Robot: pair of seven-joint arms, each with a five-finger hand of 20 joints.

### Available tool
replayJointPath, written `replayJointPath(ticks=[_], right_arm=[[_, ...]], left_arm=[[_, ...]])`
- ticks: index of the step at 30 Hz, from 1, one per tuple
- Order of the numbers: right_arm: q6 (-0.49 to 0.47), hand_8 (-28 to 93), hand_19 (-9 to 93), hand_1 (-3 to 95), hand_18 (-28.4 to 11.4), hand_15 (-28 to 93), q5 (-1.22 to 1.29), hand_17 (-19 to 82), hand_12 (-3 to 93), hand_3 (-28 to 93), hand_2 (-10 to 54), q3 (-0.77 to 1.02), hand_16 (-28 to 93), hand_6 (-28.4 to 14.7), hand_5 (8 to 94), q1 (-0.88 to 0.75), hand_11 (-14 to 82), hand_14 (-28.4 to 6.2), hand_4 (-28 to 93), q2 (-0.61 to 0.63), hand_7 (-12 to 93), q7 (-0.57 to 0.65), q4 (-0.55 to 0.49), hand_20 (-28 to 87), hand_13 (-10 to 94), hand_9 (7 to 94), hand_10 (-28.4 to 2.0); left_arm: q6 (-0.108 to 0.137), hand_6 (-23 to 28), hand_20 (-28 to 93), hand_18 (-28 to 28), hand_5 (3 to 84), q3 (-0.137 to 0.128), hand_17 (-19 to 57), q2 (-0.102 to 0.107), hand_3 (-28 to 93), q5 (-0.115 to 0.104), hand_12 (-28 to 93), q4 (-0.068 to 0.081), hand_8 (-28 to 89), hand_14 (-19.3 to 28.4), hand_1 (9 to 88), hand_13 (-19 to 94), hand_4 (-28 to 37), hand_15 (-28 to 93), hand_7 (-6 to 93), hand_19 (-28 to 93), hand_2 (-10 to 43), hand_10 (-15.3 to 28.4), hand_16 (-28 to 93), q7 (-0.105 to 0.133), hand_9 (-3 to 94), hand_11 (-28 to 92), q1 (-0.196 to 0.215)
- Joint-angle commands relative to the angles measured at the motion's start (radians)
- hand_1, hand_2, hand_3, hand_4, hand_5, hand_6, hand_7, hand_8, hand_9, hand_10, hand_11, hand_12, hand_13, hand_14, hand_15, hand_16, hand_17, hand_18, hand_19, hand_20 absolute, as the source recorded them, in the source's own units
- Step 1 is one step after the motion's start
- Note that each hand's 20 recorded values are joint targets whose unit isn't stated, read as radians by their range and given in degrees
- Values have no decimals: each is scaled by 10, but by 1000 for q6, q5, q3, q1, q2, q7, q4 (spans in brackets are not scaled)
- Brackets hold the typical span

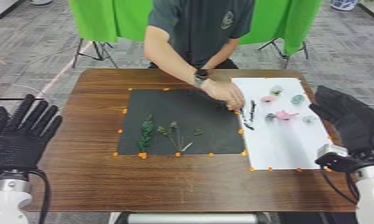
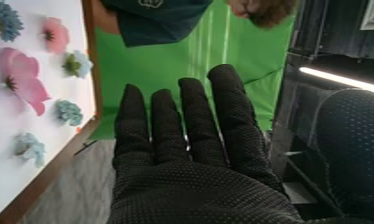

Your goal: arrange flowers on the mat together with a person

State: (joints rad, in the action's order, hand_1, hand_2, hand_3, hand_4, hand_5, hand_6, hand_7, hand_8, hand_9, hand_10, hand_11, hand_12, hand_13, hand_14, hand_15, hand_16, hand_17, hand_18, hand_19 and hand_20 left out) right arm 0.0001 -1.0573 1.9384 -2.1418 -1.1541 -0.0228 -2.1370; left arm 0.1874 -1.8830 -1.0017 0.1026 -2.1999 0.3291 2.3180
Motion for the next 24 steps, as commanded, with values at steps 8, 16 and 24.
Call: replayJointPath(ticks=[8,16,24], right_arm=[[-51,-111,313,140,-146,99,-117,120,118,816,61,-2,75,-50,451,-24,45,-119,-240,-5,152,6,-26,79,272,373,-154],[-38,-112,322,160,-155,103,-177,116,123,807,45,-38,105,-50,446,-2,42,-128,-230,6,157,26,-22,79,287,367,-159],[34,-114,334,213,-157,105,-438,120,128,807,-9,-148,122,-48,441,94,47,-126,-228,77,167,54,19,82,291,364,-158]], left_arm=[[13,74,96,120,376,7,-47,-9,691,3,63,-2,-104,134,245,261,-283,190,113,227,144,137,-46,-18,348,173,-1],[17,73,96,121,377,7,-48,-12,693,1,64,-4,-104,134,246,262,-283,194,114,229,143,136,-46,-17,348,174,1],[15,74,95,121,378,11,-47,-10,693,-4,64,-1,-104,136,247,262,-283,196,113,229,143,137,-47,-16,349,175,-4]])
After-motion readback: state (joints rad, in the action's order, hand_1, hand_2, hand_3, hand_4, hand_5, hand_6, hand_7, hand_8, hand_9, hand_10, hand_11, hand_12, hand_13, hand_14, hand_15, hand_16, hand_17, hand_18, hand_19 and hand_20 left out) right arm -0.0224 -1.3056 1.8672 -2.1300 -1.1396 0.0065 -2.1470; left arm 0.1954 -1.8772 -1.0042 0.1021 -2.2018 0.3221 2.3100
